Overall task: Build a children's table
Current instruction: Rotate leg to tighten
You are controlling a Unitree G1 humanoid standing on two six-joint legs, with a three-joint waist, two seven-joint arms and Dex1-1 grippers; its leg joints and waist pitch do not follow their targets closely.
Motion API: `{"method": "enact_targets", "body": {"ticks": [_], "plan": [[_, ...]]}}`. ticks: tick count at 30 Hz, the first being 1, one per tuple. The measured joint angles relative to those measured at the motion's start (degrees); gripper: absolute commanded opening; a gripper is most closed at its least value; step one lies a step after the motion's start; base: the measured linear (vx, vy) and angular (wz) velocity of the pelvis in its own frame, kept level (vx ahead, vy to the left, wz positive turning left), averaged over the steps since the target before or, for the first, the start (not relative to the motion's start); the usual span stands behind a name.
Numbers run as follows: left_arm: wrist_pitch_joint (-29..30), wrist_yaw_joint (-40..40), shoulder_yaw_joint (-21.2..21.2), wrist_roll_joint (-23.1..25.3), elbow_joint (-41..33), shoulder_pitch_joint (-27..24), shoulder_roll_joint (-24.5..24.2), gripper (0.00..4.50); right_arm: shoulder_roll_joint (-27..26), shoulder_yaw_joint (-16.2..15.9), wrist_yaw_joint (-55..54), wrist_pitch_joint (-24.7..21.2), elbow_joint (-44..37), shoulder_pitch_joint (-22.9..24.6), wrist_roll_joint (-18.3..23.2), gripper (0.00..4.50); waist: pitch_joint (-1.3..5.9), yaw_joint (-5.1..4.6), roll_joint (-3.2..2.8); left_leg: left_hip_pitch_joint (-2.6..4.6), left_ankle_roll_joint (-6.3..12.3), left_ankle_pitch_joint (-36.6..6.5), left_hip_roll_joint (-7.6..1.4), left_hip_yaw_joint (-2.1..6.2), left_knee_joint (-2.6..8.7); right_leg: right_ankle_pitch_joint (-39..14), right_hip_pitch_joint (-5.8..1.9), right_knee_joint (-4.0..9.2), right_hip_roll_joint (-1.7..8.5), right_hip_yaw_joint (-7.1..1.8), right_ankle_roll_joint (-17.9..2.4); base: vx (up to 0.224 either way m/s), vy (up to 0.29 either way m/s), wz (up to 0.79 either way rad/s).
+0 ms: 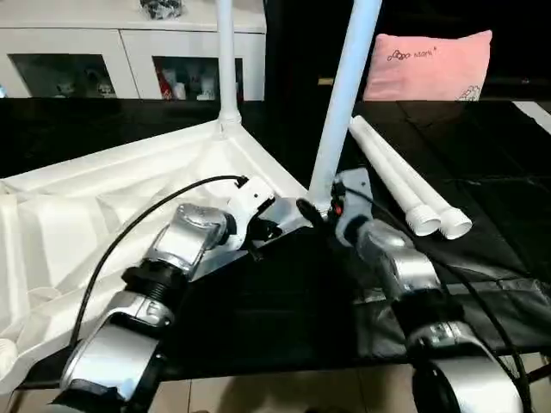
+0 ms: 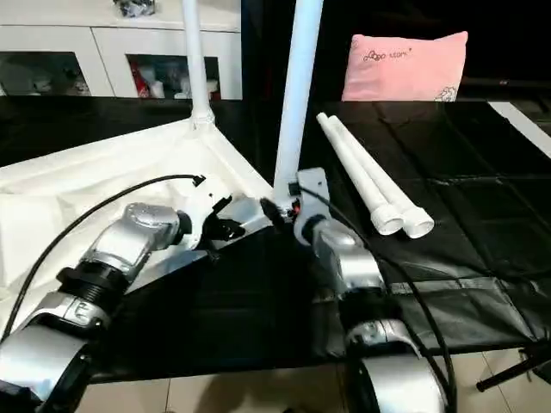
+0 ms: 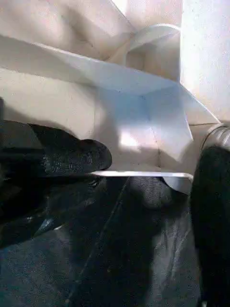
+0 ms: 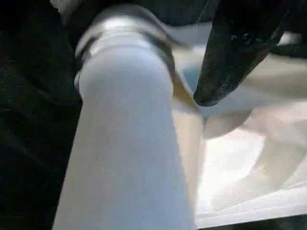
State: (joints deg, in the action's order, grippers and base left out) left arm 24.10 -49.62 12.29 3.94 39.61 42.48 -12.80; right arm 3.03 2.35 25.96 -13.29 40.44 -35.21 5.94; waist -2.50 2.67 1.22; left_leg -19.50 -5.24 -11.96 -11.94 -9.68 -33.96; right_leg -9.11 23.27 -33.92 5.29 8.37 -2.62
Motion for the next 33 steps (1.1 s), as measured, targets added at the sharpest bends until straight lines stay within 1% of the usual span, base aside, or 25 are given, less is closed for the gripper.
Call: {"method": "enact_targets", "body": {"ticks": [1, 4, 5, 9, 12, 15, 18, 23, 27, 28, 29, 31, 33], "plan": [[-0.22, -0.79, 0.07, 0.01, -0.01, -0.03, -0.39, 0.00, 0.86, -0.57, 1.61, -0.18, -1.16, 0.86, 0.34, 4.44, -0.01, 0.02, -0.01, -0.02, 0.00, 0.00, 0.00, 0.00, 0.00, 0.00, 0.02, 0.00, 0.00, 0.00, 0.00, 0.000, 0.000, 0.00], [-1.01, -3.98, 0.53, -0.02, -0.62, -0.46, -2.49, 0.00, 3.92, -1.99, 7.78, -0.88, -4.07, 3.32, 1.31, 4.44, -0.03, -0.01, -0.02, -0.04, 0.01, 0.01, 0.00, 0.00, 0.01, -0.01, 0.04, 0.00, 0.00, 0.00, 0.01, 0.000, 0.000, 0.00], [-1.91, -5.89, 1.23, -0.11, -1.30, -0.81, -3.65, 0.00, 5.48, -2.89, 10.72, -0.89, -5.21, 3.99, 1.49, 4.44, -0.04, 0.08, -0.04, -0.08, 0.00, 0.00, -0.01, 0.01, 0.01, -0.01, 0.06, 0.01, 0.00, 0.01, 0.01, 0.000, 0.000, 0.00], [-5.34, -12.83, 2.50, -0.85, -2.36, -2.18, -7.46, 0.00, 12.25, -3.77, 19.67, -0.15, -7.61, 4.83, 1.76, 4.44, -0.06, 0.86, -0.06, -0.12, 0.12, 0.07, 0.00, -0.01, 0.00, 0.01, 0.09, 0.00, 0.00, 0.01, -0.02, 0.000, 0.000, 0.00], [-7.40, -16.82, 3.54, -0.95, -2.95, -2.80, -9.26, 0.00, 14.96, -4.72, 25.47, 0.55, -9.07, 4.91, 1.97, 4.44, -0.05, 1.36, -0.05, -0.12, 0.11, 0.06, 0.00, -0.01, -0.01, 0.00, 0.08, 0.00, 0.01, 0.01, -0.01, 0.000, 0.000, 0.00], [-9.10, -20.60, 4.62, -1.14, -3.59, -3.17, -10.50, 0.00, 18.41, -6.72, 32.99, 1.80, -10.88, 5.70, 2.93, 4.44, -0.06, 2.28, -0.04, -0.13, 0.13, 0.06, 0.00, -0.03, -0.02, 0.00, 0.08, 0.01, 0.01, 0.00, 0.00, 0.000, 0.000, 0.00], [-10.93, -24.60, 5.88, -1.48, -4.79, -3.82, -12.65, 0.00, 21.07, -8.66, 39.40, 2.89, -11.19, 5.66, 3.07, 4.44, -0.06, 2.68, -0.03, -0.12, 0.12, 0.06, -0.01, -0.04, -0.02, 0.00, 0.08, -0.03, 0.01, 0.02, 0.00, 0.000, 0.000, 0.00], [-13.86, -29.83, 7.06, -1.81, -5.43, -4.34, -14.57, 0.00, 22.10, -11.47, 46.72, 5.78, -10.88, 5.15, 3.00, 4.44, -0.09, 2.94, 0.07, -0.13, 0.08, 0.05, -0.01, -0.04, -0.05, -0.02, 0.08, -0.05, 0.02, 0.01, 0.03, 0.000, 0.000, 0.00], [-15.23, -33.06, 8.50, -1.97, -6.95, -4.78, -15.32, 0.00, 21.84, -12.13, 50.61, 6.60, -9.65, 3.51, 3.39, 4.44, -0.16, 3.49, 0.29, -0.14, 0.01, 0.01, -0.02, -0.03, -0.08, -0.04, 0.08, -0.07, 0.03, 0.00, 0.05, 0.000, 0.000, 0.00], [-15.49, -33.59, 8.86, -1.97, -7.27, -4.80, -15.37, 0.00, 21.80, -12.33, 51.51, 6.61, -9.52, 3.20, 3.58, 4.17, -0.15, 3.65, 0.34, -0.13, 0.01, 0.01, -0.02, -0.04, -0.08, -0.04, 0.08, -0.07, 0.03, 0.01, 0.05, 0.000, 0.000, 0.00], [-15.72, -33.97, 9.03, -1.98, -7.45, -4.85, -15.39, 0.00, 21.60, -12.56, 52.46, 6.60, -9.17, 2.88, 3.74, 4.09, -0.14, 3.78, 0.37, -0.13, 0.01, 0.01, -0.02, -0.04, -0.08, -0.03, 0.08, -0.07, 0.03, 0.00, 0.04, 0.000, 0.000, 0.00], [-16.09, -34.50, 9.32, -1.98, -7.52, -4.87, -15.48, 0.00, 20.57, -13.49, 54.11, 6.60, -8.14, 2.29, 4.04, 4.06, -0.15, 3.83, 0.40, -0.13, 0.01, 0.01, -0.02, -0.05, -0.08, -0.03, 0.08, -0.09, 0.03, 0.01, 0.03, 0.000, 0.000, 0.00], [-16.28, -34.92, 9.65, -1.98, -7.70, -4.87, -15.37, 0.00, 19.99, -14.11, 54.74, 6.60, -7.77, 2.28, 4.47, 3.84, -0.15, 3.97, 0.40, -0.14, 0.01, 0.01, -0.02, -0.04, -0.08, -0.02, 0.08, -0.09, 0.03, 0.00, 0.03, 0.000, 0.000, 0.00]]}}
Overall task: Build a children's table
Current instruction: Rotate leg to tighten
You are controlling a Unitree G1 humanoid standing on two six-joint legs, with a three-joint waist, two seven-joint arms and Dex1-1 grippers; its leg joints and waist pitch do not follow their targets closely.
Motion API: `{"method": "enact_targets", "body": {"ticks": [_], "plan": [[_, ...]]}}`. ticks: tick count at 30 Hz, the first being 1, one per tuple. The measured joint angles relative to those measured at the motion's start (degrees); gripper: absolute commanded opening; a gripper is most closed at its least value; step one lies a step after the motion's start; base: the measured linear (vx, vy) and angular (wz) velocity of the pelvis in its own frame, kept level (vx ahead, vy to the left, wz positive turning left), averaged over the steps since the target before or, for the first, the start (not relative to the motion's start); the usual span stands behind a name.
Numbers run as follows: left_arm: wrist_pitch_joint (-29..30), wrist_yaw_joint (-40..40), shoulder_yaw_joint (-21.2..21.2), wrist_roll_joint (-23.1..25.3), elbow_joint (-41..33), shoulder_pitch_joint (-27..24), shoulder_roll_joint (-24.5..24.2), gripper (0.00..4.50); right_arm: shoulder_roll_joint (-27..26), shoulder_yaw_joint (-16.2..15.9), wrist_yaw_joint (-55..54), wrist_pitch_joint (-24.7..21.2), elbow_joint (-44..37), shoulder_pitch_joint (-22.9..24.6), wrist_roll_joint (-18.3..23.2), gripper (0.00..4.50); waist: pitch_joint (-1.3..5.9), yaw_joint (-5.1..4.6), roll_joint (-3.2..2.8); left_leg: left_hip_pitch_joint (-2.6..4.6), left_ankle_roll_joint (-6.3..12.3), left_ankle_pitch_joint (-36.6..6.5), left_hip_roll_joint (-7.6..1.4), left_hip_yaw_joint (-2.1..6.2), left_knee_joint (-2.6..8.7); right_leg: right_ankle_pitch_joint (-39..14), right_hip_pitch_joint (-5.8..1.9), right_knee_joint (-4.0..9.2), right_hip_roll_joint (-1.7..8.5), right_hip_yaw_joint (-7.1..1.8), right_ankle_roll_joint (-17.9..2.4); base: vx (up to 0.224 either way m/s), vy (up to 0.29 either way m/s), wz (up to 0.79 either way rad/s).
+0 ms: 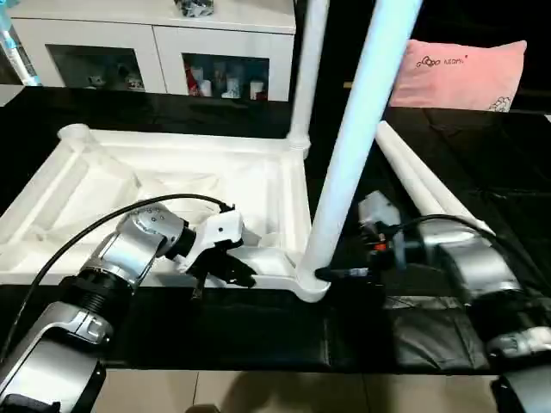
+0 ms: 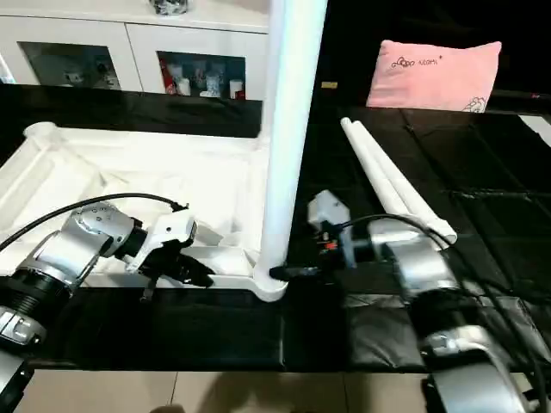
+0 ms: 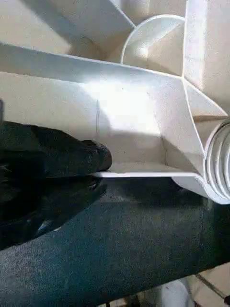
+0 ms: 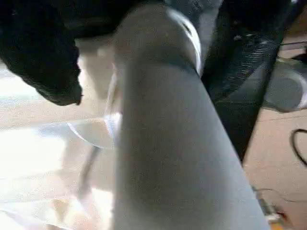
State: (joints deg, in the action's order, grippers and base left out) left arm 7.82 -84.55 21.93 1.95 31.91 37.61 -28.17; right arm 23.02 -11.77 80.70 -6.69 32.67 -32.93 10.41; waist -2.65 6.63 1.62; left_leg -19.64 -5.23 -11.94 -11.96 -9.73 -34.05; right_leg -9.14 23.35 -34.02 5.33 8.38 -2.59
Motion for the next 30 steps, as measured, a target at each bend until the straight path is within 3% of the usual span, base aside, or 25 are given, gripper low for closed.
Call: {"method": "enact_targets", "body": {"ticks": [21, 25, 30], "plan": [[-0.90, -0.94, 0.75, -0.01, -0.30, 0.01, -0.12, 0.00, 0.11, -1.14, 5.45, -0.47, 1.20, -0.13, 0.63, 2.19, 0.00, 0.03, 0.02, 0.01, -0.01, 0.00, 0.00, 0.01, -0.06, -0.01, -0.01, -0.04, 0.00, 0.00, 0.02, 0.000, 0.000, 0.00], [-0.68, -0.92, 0.53, -0.02, -0.25, 0.02, -0.04, 0.00, 0.10, -1.05, 5.36, -0.78, 1.10, -0.21, 0.77, 2.11, 0.01, 0.04, 0.02, 0.03, -0.01, 0.00, 0.00, 0.01, -0.08, -0.05, -0.03, -0.05, 0.00, 0.00, 0.09, 0.000, 0.000, 0.00], [4.63, 1.49, -0.70, -0.47, -0.15, 0.17, 1.29, 0.00, -0.87, 1.14, 1.09, -4.21, -1.60, 1.79, 1.22, 2.10, 0.02, -0.12, -0.01, 0.15, -0.05, 0.03, 0.00, 0.02, -0.12, -0.04, -0.09, -0.11, 0.00, -0.02, 0.08, 0.000, 0.000, 0.00]]}}
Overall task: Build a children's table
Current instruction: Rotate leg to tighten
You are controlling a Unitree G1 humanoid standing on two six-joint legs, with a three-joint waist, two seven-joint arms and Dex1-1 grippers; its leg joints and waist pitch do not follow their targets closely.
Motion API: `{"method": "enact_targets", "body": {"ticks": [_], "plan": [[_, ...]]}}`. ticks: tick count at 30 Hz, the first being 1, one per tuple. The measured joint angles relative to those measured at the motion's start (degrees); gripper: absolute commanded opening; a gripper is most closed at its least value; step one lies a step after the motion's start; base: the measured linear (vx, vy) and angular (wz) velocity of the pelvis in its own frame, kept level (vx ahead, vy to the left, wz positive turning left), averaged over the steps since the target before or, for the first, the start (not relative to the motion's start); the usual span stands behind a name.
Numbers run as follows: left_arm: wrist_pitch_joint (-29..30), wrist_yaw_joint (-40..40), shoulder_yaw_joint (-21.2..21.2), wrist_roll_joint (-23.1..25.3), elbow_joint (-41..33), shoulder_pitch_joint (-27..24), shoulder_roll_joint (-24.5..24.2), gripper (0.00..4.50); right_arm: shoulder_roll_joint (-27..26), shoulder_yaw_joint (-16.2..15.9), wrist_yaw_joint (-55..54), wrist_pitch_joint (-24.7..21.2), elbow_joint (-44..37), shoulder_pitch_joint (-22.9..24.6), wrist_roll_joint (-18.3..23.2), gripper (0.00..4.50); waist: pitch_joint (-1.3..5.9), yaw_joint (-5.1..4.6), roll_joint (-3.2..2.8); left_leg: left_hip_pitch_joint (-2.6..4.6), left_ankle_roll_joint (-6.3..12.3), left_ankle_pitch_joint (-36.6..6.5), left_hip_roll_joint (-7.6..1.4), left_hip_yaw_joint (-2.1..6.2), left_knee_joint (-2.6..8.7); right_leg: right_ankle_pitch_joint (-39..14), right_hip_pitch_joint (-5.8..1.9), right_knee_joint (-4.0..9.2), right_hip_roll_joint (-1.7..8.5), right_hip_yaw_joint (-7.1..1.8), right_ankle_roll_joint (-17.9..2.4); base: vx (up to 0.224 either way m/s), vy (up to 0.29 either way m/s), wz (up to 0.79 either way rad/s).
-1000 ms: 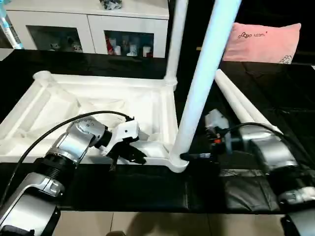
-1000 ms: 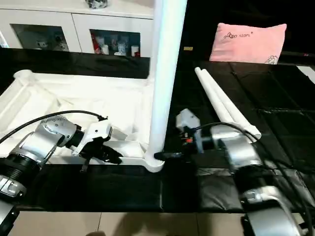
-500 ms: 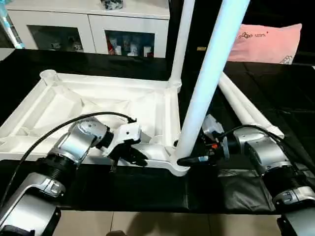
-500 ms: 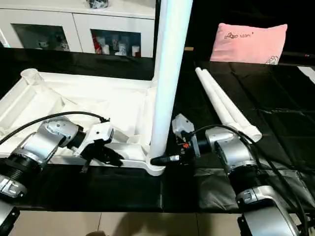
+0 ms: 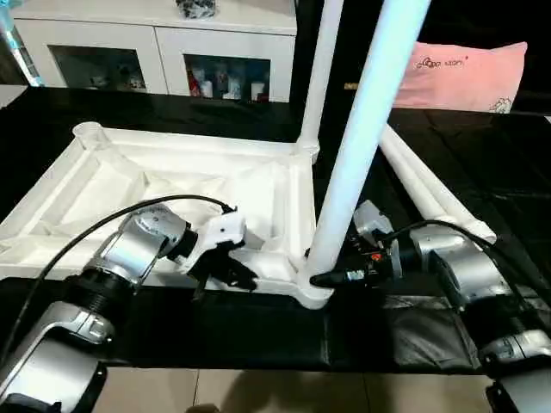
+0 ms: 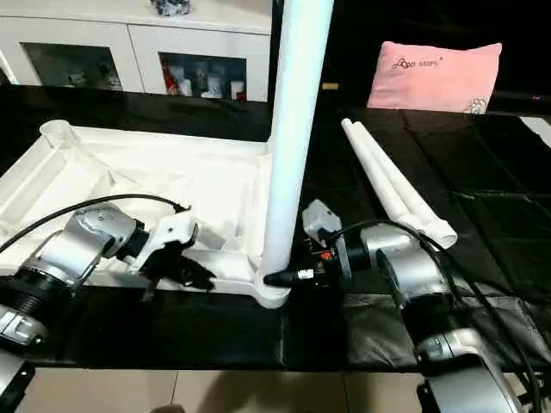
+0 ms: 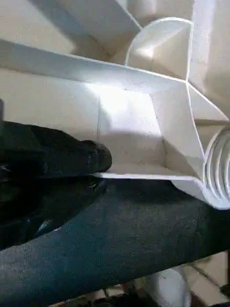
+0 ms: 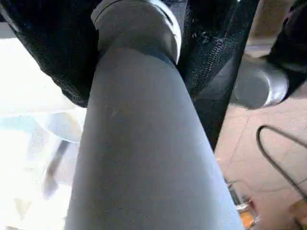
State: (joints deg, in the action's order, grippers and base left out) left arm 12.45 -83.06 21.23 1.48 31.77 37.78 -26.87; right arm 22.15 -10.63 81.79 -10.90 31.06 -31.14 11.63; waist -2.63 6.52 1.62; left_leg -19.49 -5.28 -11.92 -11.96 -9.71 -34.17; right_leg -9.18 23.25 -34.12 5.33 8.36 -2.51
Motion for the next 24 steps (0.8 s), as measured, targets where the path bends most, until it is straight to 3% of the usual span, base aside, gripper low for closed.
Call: {"method": "enact_targets", "body": {"ticks": [3, 8, 12, 18, 22, 23, 24], "plan": [[3.69, 3.89, -1.17, 0.14, 0.58, 0.51, 1.22, 0.00, -1.07, 1.90, -6.03, -1.26, -0.13, 0.40, -0.32, 2.07, 0.00, -0.44, 0.00, 0.21, -0.06, 0.05, 0.00, 0.00, -0.04, 0.03, -0.14, 0.00, -0.01, 0.00, 0.01, 0.000, 0.000, 0.00], [9.64, 11.90, -3.28, 0.51, 1.18, 1.26, 4.37, 0.00, -5.30, 5.36, -20.90, -3.25, 1.00, 0.16, -1.47, 2.03, -0.04, -2.83, 0.08, 0.34, -0.15, 0.08, 0.00, 0.02, 0.03, 0.07, -0.18, 0.06, -0.03, -0.01, 0.05, 0.000, 0.000, 0.00], [17.32, 24.04, -6.98, 1.29, 2.66, 3.56, 9.49, 0.00, -14.21, 10.09, -42.93, -5.52, 5.76, -4.56, -3.98, 2.00, -0.03, -4.70, 0.11, 0.23, -0.24, 0.13, -0.06, 0.03, 0.09, 0.09, -0.03, 0.01, -0.12, 0.01, 0.02, 0.000, 0.000, 0.00], [18.32, 38.87, -10.33, 1.19, 8.58, 7.16, 17.41, 0.00, -21.35, 14.22, -67.17, -2.92, 17.87, -13.64, -5.17, 2.00, -0.03, -4.38, 0.11, -0.26, -0.19, 0.11, -0.04, 0.04, 0.13, 0.09, 0.31, 0.08, -0.10, 0.03, -0.02, 0.000, 0.000, 0.00], [17.00, 40.49, -10.06, 1.99, 9.23, 7.66, 17.87, 0.00, -22.80, 15.30, -71.59, -1.90, 20.74, -15.85, -5.15, 2.00, -0.03, -4.10, 0.11, -0.56, 0.13, 0.26, -0.03, 0.03, 0.13, 0.24, 0.59, 0.02, -0.08, 0.01, -0.28, 0.000, 0.000, 0.00], [16.88, 40.75, -10.02, 2.42, 9.37, 7.78, 17.94, 0.00, -23.03, 15.57, -72.11, -1.89, 21.17, -16.16, -5.23, 2.55, -0.03, -4.08, 0.11, -0.56, 0.14, 0.26, -0.03, 0.02, 0.13, 0.24, 0.59, 0.01, -0.08, 0.01, -0.29, 0.000, 0.000, 0.00], [16.75, 40.87, -10.00, 2.67, 9.45, 7.81, 18.01, 0.00, -23.20, 15.82, -72.48, -1.85, 21.36, -16.29, -5.32, 2.68, -0.03, -4.07, 0.11, -0.55, 0.13, 0.26, -0.03, 0.01, 0.13, 0.25, 0.58, 0.01, -0.08, 0.01, -0.30, 0.000, 0.000, 0.00]]}}
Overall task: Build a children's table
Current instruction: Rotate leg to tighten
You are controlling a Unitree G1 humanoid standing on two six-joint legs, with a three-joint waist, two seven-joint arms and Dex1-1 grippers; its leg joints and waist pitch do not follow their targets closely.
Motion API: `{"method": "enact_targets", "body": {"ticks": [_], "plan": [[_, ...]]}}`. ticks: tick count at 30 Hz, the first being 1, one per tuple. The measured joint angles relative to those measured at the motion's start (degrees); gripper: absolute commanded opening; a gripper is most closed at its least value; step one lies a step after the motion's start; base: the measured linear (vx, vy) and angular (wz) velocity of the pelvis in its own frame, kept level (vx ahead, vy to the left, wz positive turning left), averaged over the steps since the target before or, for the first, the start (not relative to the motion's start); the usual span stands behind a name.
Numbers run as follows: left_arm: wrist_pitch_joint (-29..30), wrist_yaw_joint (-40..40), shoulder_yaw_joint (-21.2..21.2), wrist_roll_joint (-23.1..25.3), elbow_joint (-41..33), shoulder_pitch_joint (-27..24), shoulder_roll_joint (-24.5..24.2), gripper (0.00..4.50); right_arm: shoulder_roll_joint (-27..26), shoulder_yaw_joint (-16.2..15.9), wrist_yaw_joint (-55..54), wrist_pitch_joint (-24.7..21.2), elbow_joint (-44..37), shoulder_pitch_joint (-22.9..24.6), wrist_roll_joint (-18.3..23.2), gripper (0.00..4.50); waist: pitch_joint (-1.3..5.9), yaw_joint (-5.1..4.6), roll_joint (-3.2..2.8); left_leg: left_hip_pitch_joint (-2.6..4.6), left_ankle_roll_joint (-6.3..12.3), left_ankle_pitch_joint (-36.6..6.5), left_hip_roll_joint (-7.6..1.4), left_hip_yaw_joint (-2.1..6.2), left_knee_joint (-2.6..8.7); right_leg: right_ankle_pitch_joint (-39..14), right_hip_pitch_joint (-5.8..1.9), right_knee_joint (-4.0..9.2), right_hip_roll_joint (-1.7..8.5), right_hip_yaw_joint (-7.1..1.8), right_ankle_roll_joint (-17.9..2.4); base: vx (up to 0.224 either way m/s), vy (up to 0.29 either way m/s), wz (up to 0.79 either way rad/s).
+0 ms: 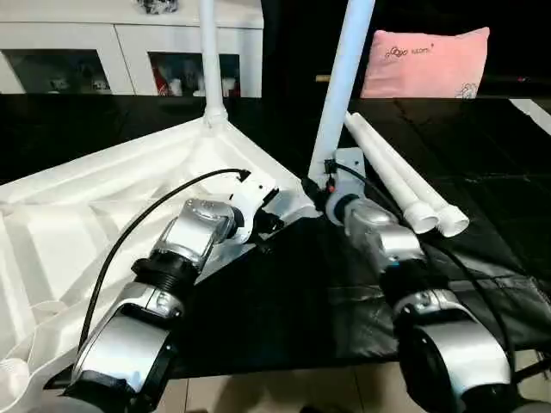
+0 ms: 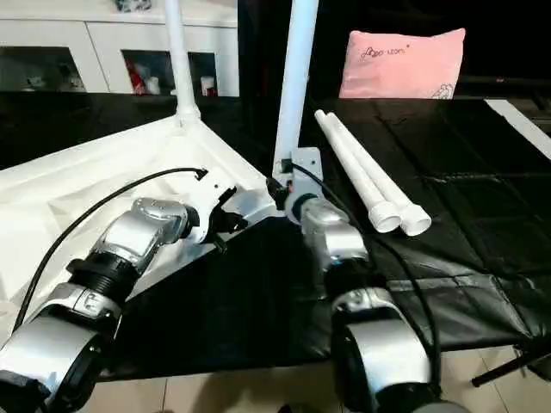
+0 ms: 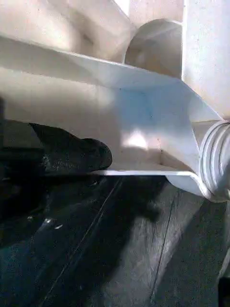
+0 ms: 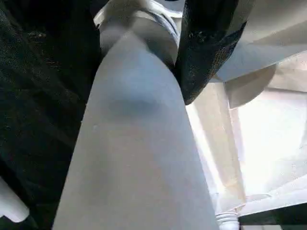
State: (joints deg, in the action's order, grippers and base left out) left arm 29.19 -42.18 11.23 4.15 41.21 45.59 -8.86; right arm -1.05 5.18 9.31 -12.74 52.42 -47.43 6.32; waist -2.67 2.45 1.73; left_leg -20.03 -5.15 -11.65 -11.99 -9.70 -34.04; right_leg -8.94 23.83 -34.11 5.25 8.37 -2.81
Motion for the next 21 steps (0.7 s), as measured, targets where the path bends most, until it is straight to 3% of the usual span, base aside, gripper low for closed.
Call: {"method": "enact_targets", "body": {"ticks": [2, 3, 11, 16, 21], "plan": [[-0.85, 0.13, 0.02, 0.08, 0.58, 0.04, -0.01, 0.00, -0.40, 0.08, -0.35, 0.44, 0.78, -0.12, -0.24, 2.68, 0.00, -0.01, -0.01, 0.02, -0.05, -0.01, 0.00, -0.01, 0.00, 0.03, 0.00, 0.00, 0.00, 0.00, -0.05, 0.000, 0.000, 0.00], [-1.66, 0.23, 0.04, 0.08, 1.25, 0.19, -0.02, 0.00, -0.53, 0.08, -0.83, 1.35, 1.94, -0.27, -0.48, 3.03, 0.00, 0.00, -0.02, 0.03, -0.17, -0.07, 0.00, -0.01, -0.01, 0.06, -0.01, 0.00, 0.00, 0.00, -0.09, 0.000, 0.000, 0.00], [-6.56, -0.15, 0.96, 0.42, 3.72, 0.46, -0.59, 0.00, -0.52, -0.66, -0.46, 3.76, 2.42, 0.47, -1.51, 3.55, -0.02, 0.17, -0.05, 0.01, -0.29, -0.07, 0.00, 0.01, -0.07, 0.17, -0.01, 0.00, 0.00, 0.00, -0.19, 0.000, 0.000, 0.00], [-10.77, -0.18, 1.23, 0.86, 6.74, 1.32, -0.21, 0.00, 2.21, -3.58, 3.56, 5.34, -6.27, 7.83, -2.98, 3.96, -0.05, 1.03, -0.06, -0.04, -0.24, -0.06, 0.00, -0.02, -0.06, 0.15, 0.01, 0.04, 0.00, 0.02, -0.17, 0.000, 0.000, 0.00], [-15.30, 0.26, 1.68, 1.67, 9.06, 1.76, -0.21, 0.00, 3.37, -3.69, 6.41, 3.53, -18.11, 16.09, -1.87, 4.46, -0.18, 1.30, -0.34, -0.07, -0.23, -0.05, 0.02, 0.00, -0.06, 0.16, 0.08, 0.05, 0.01, 0.00, -0.16, 0.000, 0.000, 0.00]]}}
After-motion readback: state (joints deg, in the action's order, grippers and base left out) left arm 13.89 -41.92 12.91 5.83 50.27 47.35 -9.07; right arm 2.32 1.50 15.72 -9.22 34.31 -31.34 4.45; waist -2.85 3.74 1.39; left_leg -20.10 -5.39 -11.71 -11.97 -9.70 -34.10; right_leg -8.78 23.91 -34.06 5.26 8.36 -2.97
